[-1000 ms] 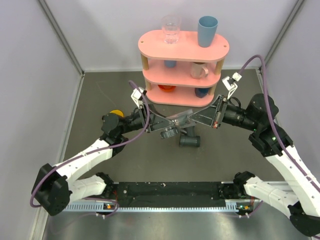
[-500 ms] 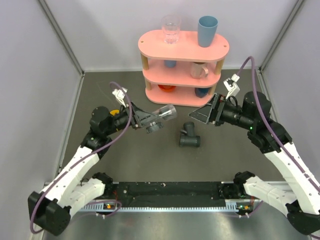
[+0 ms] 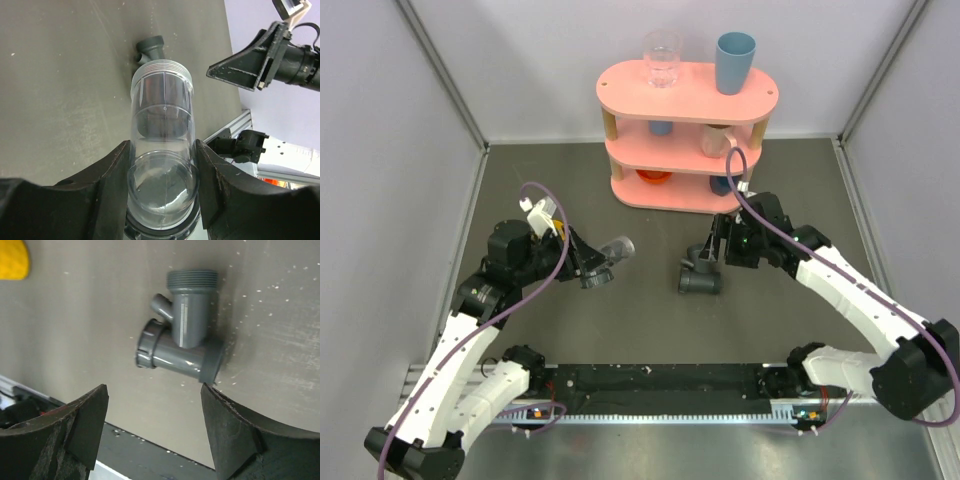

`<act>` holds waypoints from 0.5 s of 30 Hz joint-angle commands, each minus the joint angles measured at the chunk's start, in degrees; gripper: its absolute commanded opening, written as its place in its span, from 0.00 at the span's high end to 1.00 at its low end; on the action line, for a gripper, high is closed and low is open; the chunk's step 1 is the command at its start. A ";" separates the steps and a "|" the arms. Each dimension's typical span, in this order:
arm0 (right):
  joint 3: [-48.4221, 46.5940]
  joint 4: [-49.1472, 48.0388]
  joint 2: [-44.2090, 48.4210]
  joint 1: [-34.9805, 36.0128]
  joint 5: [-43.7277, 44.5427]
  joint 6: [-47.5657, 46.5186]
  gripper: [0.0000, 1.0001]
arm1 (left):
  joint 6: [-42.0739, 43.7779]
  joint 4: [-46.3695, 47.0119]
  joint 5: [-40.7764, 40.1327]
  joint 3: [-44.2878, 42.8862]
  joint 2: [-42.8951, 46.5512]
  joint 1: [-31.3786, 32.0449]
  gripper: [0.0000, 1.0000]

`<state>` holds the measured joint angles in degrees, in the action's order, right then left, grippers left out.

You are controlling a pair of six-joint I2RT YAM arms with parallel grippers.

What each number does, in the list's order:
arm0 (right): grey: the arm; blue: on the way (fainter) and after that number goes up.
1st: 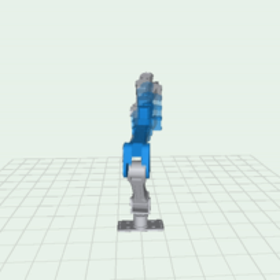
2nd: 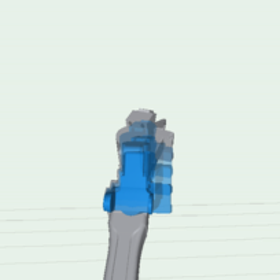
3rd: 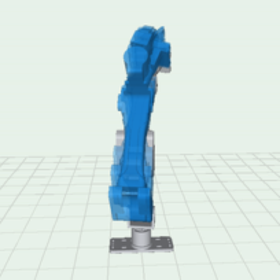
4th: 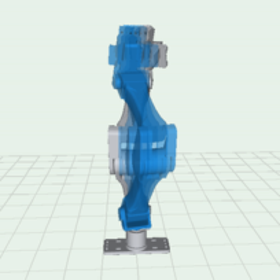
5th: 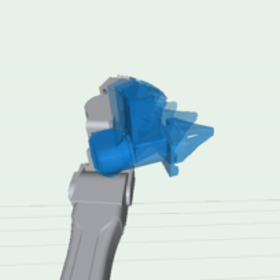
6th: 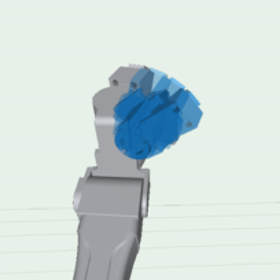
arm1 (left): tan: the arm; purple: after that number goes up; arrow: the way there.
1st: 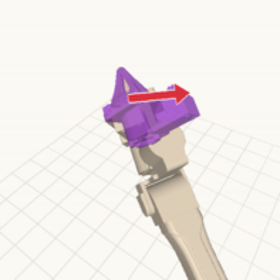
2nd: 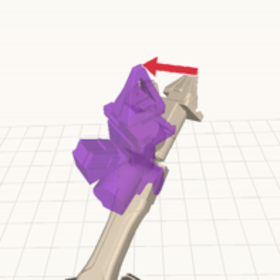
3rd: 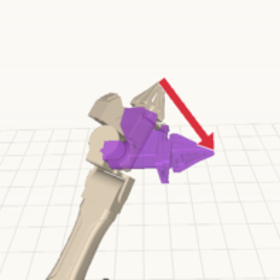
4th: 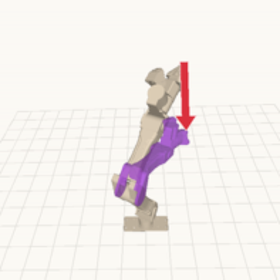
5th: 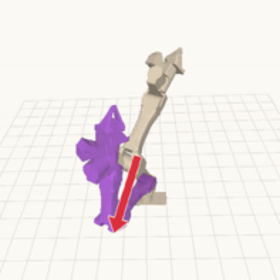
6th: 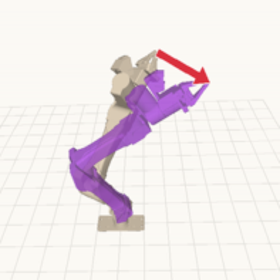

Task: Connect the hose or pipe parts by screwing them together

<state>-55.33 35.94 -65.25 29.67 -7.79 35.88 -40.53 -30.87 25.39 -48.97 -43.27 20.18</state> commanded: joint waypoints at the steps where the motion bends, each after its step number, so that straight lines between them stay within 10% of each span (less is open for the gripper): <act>1: 1.62 0.36 -2.59 -3.20 1.57 -5.73 0.27 | 2.74 -3.49 -1.31 -0.69 2.31 -0.23 1.00; 15: 0.75 -2.72 -15.52 -9.98 -16.73 -25.68 0.25 | 0.02 -2.26 1.33 1.86 1.52 -0.23 1.00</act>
<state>-53.95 35.11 -80.71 19.94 -19.97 14.31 -40.07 -34.94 25.98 -47.33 -41.80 20.18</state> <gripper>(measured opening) 0.771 0.533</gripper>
